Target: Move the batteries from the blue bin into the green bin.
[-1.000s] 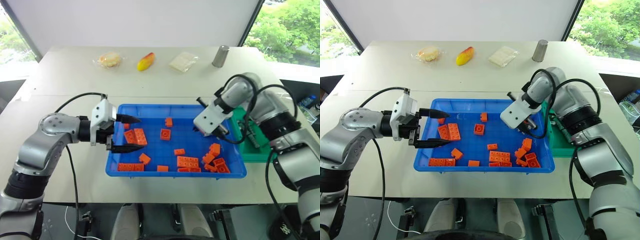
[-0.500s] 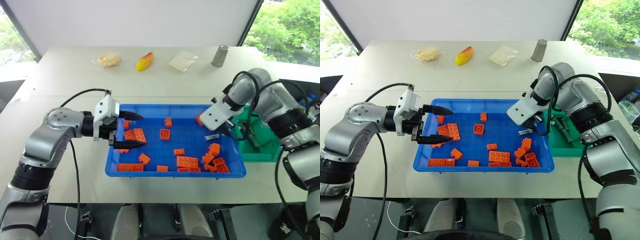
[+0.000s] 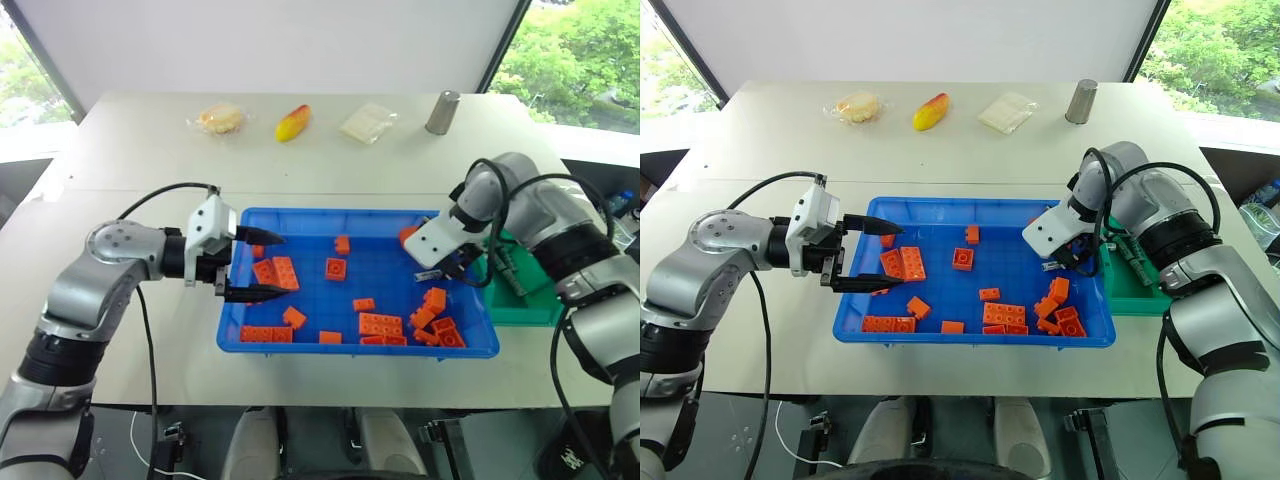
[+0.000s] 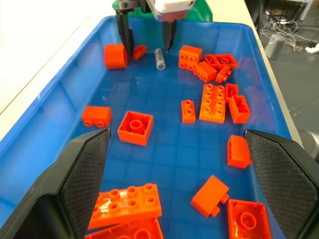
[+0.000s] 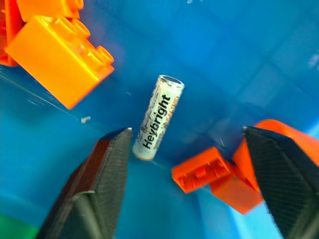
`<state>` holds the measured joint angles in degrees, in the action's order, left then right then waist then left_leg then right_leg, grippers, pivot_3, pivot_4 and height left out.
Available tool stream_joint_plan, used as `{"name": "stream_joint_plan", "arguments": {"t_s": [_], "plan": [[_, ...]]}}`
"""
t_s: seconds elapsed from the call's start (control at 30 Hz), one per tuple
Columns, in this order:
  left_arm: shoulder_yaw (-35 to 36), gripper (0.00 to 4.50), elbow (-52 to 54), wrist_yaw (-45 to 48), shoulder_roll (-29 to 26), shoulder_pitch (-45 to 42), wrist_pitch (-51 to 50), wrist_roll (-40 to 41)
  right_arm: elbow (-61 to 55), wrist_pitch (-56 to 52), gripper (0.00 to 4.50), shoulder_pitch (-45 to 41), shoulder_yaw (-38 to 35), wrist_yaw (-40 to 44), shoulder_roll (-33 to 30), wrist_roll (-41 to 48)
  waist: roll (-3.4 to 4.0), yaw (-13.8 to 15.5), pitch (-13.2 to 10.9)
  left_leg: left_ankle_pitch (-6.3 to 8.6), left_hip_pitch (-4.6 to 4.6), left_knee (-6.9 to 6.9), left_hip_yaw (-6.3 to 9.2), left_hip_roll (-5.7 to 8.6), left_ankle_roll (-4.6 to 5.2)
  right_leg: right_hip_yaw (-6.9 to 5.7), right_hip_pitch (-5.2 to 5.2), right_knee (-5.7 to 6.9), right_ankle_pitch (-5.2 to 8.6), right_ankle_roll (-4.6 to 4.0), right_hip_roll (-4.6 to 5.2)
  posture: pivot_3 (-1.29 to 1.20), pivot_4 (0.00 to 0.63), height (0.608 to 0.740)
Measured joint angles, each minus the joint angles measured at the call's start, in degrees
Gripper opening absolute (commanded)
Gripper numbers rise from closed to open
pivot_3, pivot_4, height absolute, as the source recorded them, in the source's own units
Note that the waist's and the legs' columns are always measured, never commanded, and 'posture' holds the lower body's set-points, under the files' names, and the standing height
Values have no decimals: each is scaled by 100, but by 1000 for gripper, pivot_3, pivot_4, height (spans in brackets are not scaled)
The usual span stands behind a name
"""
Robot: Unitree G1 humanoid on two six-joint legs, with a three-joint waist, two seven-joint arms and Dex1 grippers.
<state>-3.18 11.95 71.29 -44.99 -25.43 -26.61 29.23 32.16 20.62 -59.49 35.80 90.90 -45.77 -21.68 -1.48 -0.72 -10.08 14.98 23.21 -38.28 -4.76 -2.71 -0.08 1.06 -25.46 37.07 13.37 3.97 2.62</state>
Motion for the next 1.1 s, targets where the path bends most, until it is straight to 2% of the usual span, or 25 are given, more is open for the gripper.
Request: {"name": "stream_joint_plan", "arguments": {"t_s": [0.2, 0.23, 0.27, 0.47, 0.63, 0.73, 0.87, 0.93, 1.1], "plan": [[27, 4500, 89, -51, -19, 43, -8, 11, 172, 167, 3600, 51, -59, -113, 167, -73, -3, -13, 2, 0, -5, 0, 2, -1, 0, -1, 4, 1, 0, 0, -3, 0, 150, 740], [32, 4500, 101, -51, -28, 45, -10, 12, 184, 165, 3107, 51, -71, -119, 195, -74, -6, -14, 4, 0, -6, 0, 2, -1, 0, -1, 5, 1, 0, 0, -3, 0, 150, 740], [40, 4500, 116, -53, -42, 45, -11, 13, 185, 166, 2897, 52, -76, -118, 225, -70, -7, -22, 4, 0, -8, 0, 2, -1, 0, -1, 7, 1, 0, 0, -3, 0, 150, 740], [66, 4500, 161, -69, -55, 45, -21, 15, 55, 105, 21, 133, -137, 16, 304, -5, -7, -33, 4, 0, -25, 0, 1, -2, 0, 0, 21, 2, 0, 0, -4, 0, 150, 740], [68, 4500, 171, -46, -73, 72, -43, 24, -433, 182, 13, 433, -347, 108, 294, 409, -7, -28, 4, 0, -25, 2, 2, -3, 0, 0, 21, 2, 0, 0, -4, 0, 150, 740], [69, 4500, 185, -44, -79, 110, -54, 53, -1009, -219, 13, 789, -704, 43, 288, 852, -6, -20, 4, 0, -23, 3, 2, -3, 0, 0, 19, 3, 0, 0, -4, 0, 150, 740], [82, 4500, 212, -67, -43, 110, -67, 151, -1908, -1422, 13, 1165, -1418, -312, 274, 1448, -6, -5, 3, 0, -20, 2, 3, -3, 0, 0, 18, 3, 0, 0, -2, 0, 150, 740], [82, 4500, 228, -124, 19, 110, -68, 165, -2543, -2500, 13, 1368, -1978, -612, 231, 1894, -6, 3, 3, 0, -18, 2, 4, -4, 0, 0, 16, 3, 0, 0, -1, 0, 150, 740], [187, 4500, 236, -152, 8, 209, -47, 179, -3330, -4438, 13, 1561, -3139, -1176, -387, 2534, -6, 19, 4, 0, -11, 2, 6, -2, 0, -3, 13, -4, 1, -2, 3, 0, 150, 740]]}}
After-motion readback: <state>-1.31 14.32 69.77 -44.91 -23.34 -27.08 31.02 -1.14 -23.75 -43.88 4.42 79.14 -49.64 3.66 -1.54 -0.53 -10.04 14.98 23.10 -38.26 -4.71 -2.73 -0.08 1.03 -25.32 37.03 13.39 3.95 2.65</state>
